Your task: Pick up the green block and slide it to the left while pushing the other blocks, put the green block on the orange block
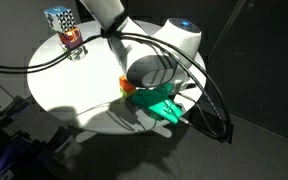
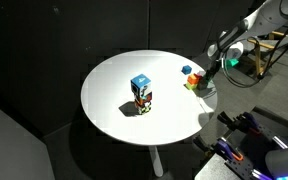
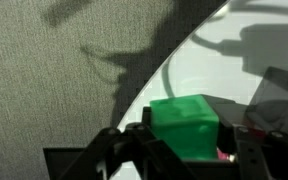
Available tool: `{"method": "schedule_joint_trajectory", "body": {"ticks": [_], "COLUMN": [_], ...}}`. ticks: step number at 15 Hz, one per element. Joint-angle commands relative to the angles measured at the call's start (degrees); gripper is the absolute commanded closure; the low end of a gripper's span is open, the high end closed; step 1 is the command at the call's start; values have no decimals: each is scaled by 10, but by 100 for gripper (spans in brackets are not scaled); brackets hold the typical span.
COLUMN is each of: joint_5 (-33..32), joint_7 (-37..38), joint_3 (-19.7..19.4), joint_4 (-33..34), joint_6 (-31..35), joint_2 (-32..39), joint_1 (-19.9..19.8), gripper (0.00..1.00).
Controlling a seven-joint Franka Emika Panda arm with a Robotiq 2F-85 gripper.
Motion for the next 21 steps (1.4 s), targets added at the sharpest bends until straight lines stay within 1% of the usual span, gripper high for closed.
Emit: {"method": "schedule_joint_trajectory", "body": {"ticks": [1,6,21], "joint_5": [-4,-1,6], "joint_7": [21,23,67], "joint_3": [-3,0,3], "joint_4": [-14,-24,-31], "joint_6": [-14,-22,-9], "joint_2": [-21,-35,-33], "joint_1": [-2,-4,13], "gripper": [68,68,68]}}
